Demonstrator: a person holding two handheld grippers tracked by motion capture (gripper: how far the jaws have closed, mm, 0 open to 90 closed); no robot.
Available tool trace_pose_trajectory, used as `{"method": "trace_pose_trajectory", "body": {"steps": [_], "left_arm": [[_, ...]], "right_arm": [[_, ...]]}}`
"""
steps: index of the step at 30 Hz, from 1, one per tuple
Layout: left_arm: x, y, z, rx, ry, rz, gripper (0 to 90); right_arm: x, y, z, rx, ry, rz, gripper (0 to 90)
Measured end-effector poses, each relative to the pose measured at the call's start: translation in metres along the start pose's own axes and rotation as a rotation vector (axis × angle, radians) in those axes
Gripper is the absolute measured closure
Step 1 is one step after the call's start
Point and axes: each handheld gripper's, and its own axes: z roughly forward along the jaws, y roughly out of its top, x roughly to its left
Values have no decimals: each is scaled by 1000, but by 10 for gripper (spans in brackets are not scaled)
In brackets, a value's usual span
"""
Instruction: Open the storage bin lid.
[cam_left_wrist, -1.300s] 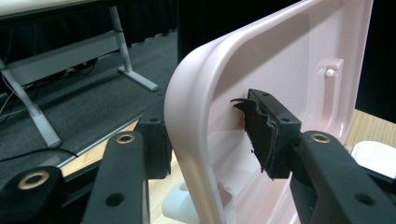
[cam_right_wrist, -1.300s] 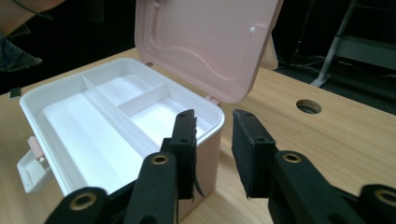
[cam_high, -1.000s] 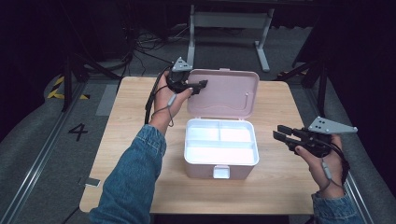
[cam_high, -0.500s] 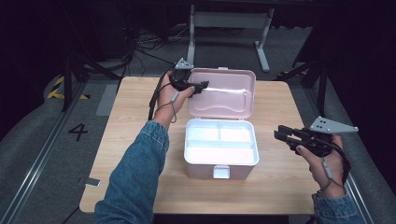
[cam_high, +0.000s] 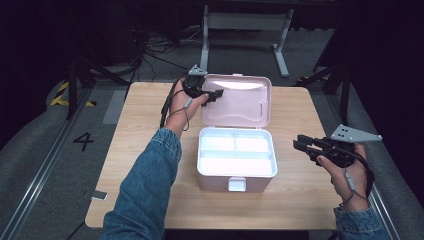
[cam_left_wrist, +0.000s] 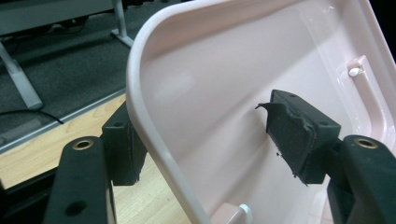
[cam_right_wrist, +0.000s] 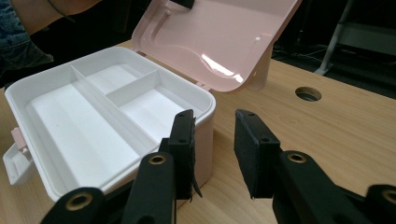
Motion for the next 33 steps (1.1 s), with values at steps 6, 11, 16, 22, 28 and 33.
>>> {"method": "trace_pose_trajectory", "body": {"steps": [6, 11, 16, 22, 28, 33], "left_arm": [[3, -4, 4, 26, -2, -15, 326], [6, -8, 9, 45, 0, -32, 320], [8, -10, 12, 58, 3, -46, 313], [10, -13, 14, 91, 16, -59, 311], [11, -15, 15, 147, 49, -68, 331], [12, -17, 17, 185, 59, -71, 341]], "right_arm": [[-1, -1, 2, 8, 3, 2, 692], [-1, -2, 3, 12, 4, 5, 692], [-1, -3, 5, 17, 5, 7, 692], [-2, -4, 7, 21, 8, 12, 691], [-3, -5, 7, 25, 11, 12, 684], [-3, -5, 7, 24, 12, 17, 684]]}}
